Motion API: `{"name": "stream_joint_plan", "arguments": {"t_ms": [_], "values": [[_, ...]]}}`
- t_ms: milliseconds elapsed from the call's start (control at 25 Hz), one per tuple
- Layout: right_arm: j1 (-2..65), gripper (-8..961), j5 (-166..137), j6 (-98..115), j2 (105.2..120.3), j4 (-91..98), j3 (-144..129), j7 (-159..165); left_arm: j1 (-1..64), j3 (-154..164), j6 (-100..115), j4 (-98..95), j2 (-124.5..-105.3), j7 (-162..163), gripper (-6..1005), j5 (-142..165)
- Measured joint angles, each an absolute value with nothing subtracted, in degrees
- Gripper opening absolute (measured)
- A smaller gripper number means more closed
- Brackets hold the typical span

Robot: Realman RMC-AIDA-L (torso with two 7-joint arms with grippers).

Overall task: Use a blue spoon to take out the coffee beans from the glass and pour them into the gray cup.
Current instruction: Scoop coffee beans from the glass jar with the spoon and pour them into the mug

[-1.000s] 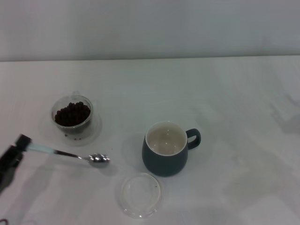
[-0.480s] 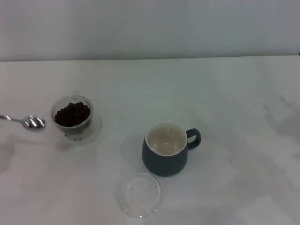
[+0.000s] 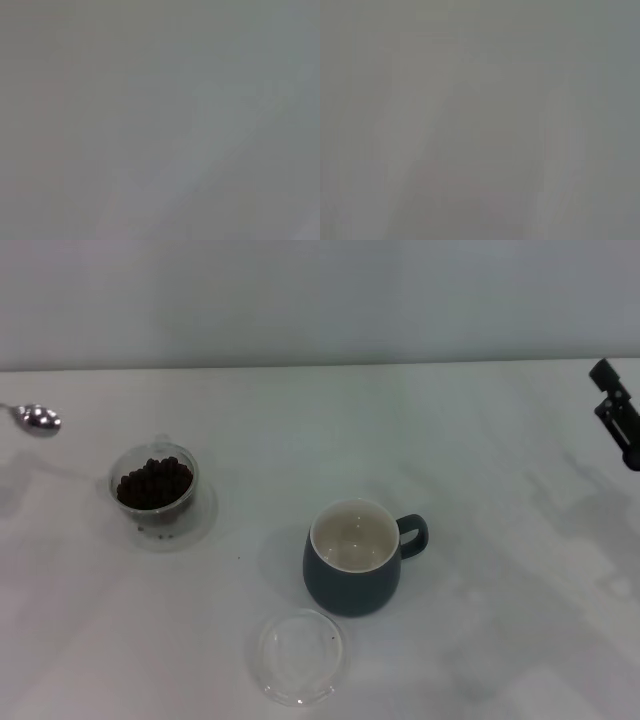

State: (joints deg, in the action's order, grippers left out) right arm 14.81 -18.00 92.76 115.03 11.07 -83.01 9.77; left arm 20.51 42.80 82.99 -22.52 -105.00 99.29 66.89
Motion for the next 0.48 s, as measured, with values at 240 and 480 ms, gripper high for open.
{"name": "stream_joint_plan", "arguments": {"t_ms": [240,480], "values": [[15.15,594,-17.96,92.75,115.22,11.01,-86.15,10.47,27.53,42.81,76.27,-23.41,-103.89,102.03,133,76.62],[16.16,592,-17.68,92.54,115.39,11.27,-88.33,10.6,32.7,42.9,69.57,-23.99,-104.37,102.99,133,85.51]]}}
